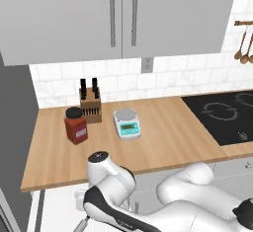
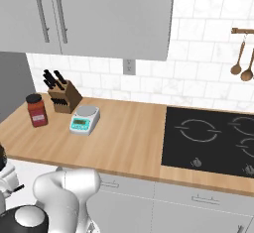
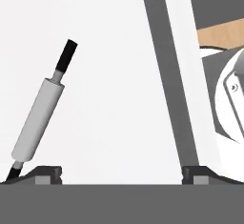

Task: Pick the rolling pin from the drawer and place it on the counter.

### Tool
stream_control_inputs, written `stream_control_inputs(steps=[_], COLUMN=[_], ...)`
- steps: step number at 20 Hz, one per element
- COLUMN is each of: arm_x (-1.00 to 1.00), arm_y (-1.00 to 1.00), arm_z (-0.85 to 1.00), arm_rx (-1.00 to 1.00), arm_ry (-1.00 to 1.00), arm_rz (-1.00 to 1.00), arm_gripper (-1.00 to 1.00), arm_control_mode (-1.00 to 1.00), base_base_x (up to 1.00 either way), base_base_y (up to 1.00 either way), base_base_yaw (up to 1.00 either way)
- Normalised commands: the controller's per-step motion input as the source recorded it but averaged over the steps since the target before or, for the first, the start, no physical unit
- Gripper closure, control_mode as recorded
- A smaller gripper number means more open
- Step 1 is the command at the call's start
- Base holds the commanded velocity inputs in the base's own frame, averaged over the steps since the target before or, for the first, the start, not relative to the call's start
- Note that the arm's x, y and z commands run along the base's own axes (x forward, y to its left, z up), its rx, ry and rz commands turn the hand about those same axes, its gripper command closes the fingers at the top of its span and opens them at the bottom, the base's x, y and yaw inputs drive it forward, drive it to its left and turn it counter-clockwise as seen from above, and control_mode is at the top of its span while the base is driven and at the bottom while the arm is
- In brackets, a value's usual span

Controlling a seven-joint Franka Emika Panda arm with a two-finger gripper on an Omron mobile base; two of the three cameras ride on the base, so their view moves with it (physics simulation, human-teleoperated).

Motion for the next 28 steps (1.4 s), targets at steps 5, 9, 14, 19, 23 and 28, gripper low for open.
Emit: stream_control_inputs(steps=[5,9,14,19,23,28], arm_x=[0.04,0.03,0.02,0.05,0.03,0.13], arm_y=[0.53,0.47,0.29,0.17,0.15,0.17], arm_z=[-0.21,-0.36,-0.46,-0.38,-0.28,-0.14], arm_rx=[0.0,0.0,0.01,0.01,0.01,0.0], arm_ry=[0.0,0.0,0.0,0.0,0.0,0.0], arm_rz=[0.0,0.0,0.0,0.0,0.0,0.0], arm_gripper=[-1.0,-1.0,-1.0,-1.0,-1.0,-1.0], arm_control_mode=[-1.0,-1.0,-1.0,-1.0,-1.0,-1.0], base_base_x=[0.0,0.0,0.0,0.0,0.0,0.0], base_base_y=[0.0,0.0,0.0,0.0,0.0,0.0], base_base_yaw=[0.0,0.0,0.0,0.0,0.0,0.0])
